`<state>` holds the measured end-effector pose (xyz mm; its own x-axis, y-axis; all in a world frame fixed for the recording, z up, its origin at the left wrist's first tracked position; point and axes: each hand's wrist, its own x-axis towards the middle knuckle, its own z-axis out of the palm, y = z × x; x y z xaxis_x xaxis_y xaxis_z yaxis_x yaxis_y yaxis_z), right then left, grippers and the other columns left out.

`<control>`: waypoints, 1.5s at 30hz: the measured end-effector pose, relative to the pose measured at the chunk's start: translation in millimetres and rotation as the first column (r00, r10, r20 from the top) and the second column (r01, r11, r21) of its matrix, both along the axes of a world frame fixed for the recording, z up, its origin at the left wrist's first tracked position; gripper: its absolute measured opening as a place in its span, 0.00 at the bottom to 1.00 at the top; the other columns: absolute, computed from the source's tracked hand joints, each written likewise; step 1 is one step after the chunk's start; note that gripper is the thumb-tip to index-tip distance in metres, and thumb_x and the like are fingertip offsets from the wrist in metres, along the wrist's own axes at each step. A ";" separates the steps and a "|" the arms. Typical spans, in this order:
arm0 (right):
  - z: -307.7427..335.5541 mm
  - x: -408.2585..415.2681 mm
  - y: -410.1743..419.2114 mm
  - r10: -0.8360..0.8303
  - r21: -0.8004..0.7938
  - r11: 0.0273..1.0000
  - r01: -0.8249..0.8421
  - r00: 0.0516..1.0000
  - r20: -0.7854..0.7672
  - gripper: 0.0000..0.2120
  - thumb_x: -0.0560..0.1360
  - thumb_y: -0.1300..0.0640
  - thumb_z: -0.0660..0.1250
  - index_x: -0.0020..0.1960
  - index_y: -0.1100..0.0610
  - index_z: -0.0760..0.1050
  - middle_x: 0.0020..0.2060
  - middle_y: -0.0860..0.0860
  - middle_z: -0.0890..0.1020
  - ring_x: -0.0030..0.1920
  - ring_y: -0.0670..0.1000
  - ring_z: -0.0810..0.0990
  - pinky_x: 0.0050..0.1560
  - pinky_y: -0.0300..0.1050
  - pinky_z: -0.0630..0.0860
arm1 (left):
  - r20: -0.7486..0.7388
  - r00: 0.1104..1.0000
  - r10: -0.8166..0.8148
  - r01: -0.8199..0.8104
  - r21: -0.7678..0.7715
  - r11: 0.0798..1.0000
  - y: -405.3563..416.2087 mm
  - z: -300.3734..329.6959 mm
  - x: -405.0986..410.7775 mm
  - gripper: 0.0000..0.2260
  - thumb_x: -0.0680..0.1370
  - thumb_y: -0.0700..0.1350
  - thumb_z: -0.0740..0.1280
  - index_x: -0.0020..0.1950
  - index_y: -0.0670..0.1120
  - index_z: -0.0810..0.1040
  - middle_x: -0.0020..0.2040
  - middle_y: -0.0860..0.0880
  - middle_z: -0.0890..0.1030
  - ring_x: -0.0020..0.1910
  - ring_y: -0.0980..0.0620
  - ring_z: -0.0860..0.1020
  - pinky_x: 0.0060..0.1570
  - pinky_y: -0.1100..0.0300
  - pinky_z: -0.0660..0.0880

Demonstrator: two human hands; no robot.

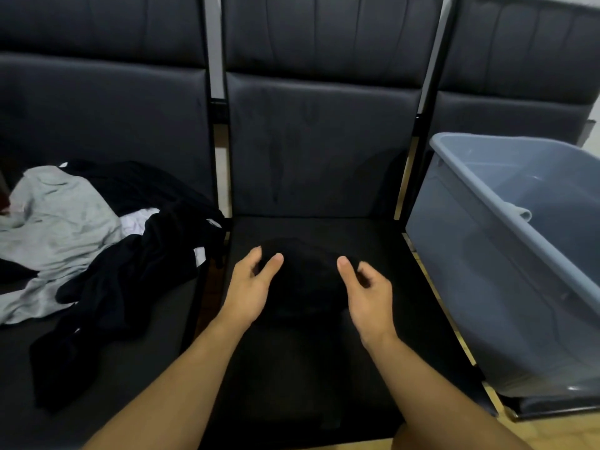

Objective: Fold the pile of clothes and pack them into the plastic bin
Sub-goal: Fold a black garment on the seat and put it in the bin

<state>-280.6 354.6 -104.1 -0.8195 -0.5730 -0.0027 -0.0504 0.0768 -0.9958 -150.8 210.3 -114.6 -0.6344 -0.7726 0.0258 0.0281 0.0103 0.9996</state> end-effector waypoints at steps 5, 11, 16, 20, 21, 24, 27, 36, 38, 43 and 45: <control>-7.0 -8.4 2.1 0.094 0.061 0.994 -0.090 0.993 -0.070 0.23 0.73 0.39 0.73 0.65 0.45 0.74 0.58 0.41 0.82 0.60 0.42 0.81 0.62 0.49 0.79 | 0.171 0.985 0.014 0.007 -0.123 0.992 1.3 -0.8 -2.5 0.20 0.83 0.52 0.64 0.75 0.55 0.69 0.68 0.66 0.74 0.68 0.66 0.71 0.69 0.66 0.67; -33.5 -11.0 -1.1 0.065 0.258 0.965 -0.051 0.997 -0.044 0.33 0.75 0.42 0.73 0.75 0.48 0.64 0.65 0.44 0.77 0.66 0.46 0.76 0.68 0.53 0.76 | 0.423 0.906 -0.003 0.055 -0.110 0.992 -3.7 -19.2 -10.3 0.30 0.83 0.57 0.61 0.82 0.50 0.56 0.79 0.53 0.63 0.77 0.52 0.62 0.74 0.58 0.60; -51.7 -7.5 3.8 0.042 0.593 0.805 0.008 0.997 -0.070 0.32 0.73 0.46 0.75 0.70 0.50 0.63 0.62 0.47 0.75 0.63 0.51 0.77 0.61 0.47 0.76 | 0.627 0.779 -0.002 0.099 -0.120 0.988 -7.8 -45.1 -10.8 0.22 0.82 0.54 0.65 0.73 0.50 0.64 0.71 0.47 0.68 0.68 0.48 0.71 0.67 0.55 0.69; -55.9 -8.8 8.7 0.204 0.697 0.677 0.239 0.848 -0.489 0.26 0.77 0.40 0.69 0.68 0.49 0.64 0.69 0.51 0.67 0.70 0.53 0.67 0.68 0.49 0.68 | 0.639 0.631 0.440 0.184 -0.674 0.715 16.4 -41.6 -12.0 0.19 0.79 0.51 0.66 0.68 0.48 0.69 0.66 0.45 0.67 0.63 0.45 0.68 0.62 0.51 0.70; -56.2 -10.4 8.3 0.304 0.670 0.713 0.208 0.769 -0.562 0.22 0.80 0.42 0.64 0.70 0.48 0.64 0.75 0.50 0.63 0.75 0.53 0.61 0.73 0.49 0.62 | 0.589 0.645 0.487 0.196 -0.743 0.640 26.6 -39.6 -14.3 0.17 0.79 0.50 0.66 0.67 0.48 0.70 0.64 0.45 0.69 0.61 0.45 0.69 0.59 0.51 0.71; -60.0 -19.7 -0.1 0.670 0.731 0.674 -0.104 0.503 -0.546 0.21 0.86 0.49 0.53 0.78 0.47 0.61 0.82 0.44 0.48 0.81 0.47 0.41 0.79 0.45 0.41 | 0.681 0.592 0.431 0.280 -0.675 0.683 57.5 -43.5 -22.4 0.19 0.82 0.49 0.57 0.73 0.46 0.64 0.69 0.43 0.66 0.65 0.44 0.67 0.63 0.51 0.67; -73.4 -20.8 -5.9 0.846 0.835 0.477 -0.276 0.402 -0.350 0.25 0.87 0.47 0.48 0.83 0.47 0.50 0.81 0.42 0.43 0.79 0.41 0.35 0.81 0.45 0.39 | 0.836 0.415 0.358 0.420 -0.526 0.740 67.9 -60.0 -18.6 0.23 0.85 0.51 0.48 0.80 0.45 0.52 0.75 0.43 0.58 0.72 0.44 0.61 0.70 0.51 0.61; -84.3 61.2 -11.3 0.383 0.844 0.535 -0.035 0.901 -0.205 0.29 0.86 0.45 0.44 0.82 0.49 0.36 0.81 0.46 0.34 0.79 0.50 0.31 0.79 0.49 0.35 | 0.848 0.526 0.073 0.708 -0.483 0.515 20.8 -61.8 -24.7 0.31 0.81 0.43 0.62 0.82 0.51 0.54 0.81 0.53 0.55 0.80 0.54 0.50 0.79 0.49 0.40; -75.6 85.9 -21.6 0.218 0.855 0.515 -0.069 0.975 -0.052 0.32 0.85 0.45 0.47 0.81 0.50 0.33 0.80 0.48 0.31 0.79 0.53 0.30 0.79 0.52 0.38 | 0.847 0.530 -0.052 0.772 -0.456 0.442 10.0 -59.7 -27.8 0.33 0.78 0.38 0.66 0.81 0.53 0.58 0.81 0.56 0.56 0.80 0.58 0.49 0.79 0.53 0.39; -51.2 83.6 -29.9 0.032 0.819 0.566 -0.094 0.995 0.091 0.32 0.83 0.44 0.55 0.82 0.49 0.45 0.82 0.50 0.40 0.81 0.57 0.43 0.78 0.55 0.48 | 0.710 0.697 -0.105 0.649 -0.562 0.513 -6.7 -49.3 -24.6 0.28 0.77 0.33 0.64 0.75 0.53 0.70 0.78 0.54 0.64 0.78 0.52 0.60 0.77 0.57 0.55; -44.4 60.1 -25.8 -0.082 0.786 0.617 0.042 0.997 0.011 0.29 0.81 0.44 0.60 0.79 0.48 0.56 0.80 0.53 0.54 0.78 0.59 0.53 0.76 0.55 0.53 | 0.612 0.787 0.081 0.401 -0.606 0.687 -9.2 -40.6 -21.4 0.21 0.79 0.38 0.64 0.71 0.52 0.73 0.73 0.51 0.68 0.71 0.47 0.67 0.72 0.52 0.66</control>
<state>-220.5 328.9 -148.4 -0.8405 -0.2840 -0.4614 0.0241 0.8312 -0.5554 -172.2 201.2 -155.2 -0.8211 -0.5631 0.0934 -0.4426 0.7314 0.5188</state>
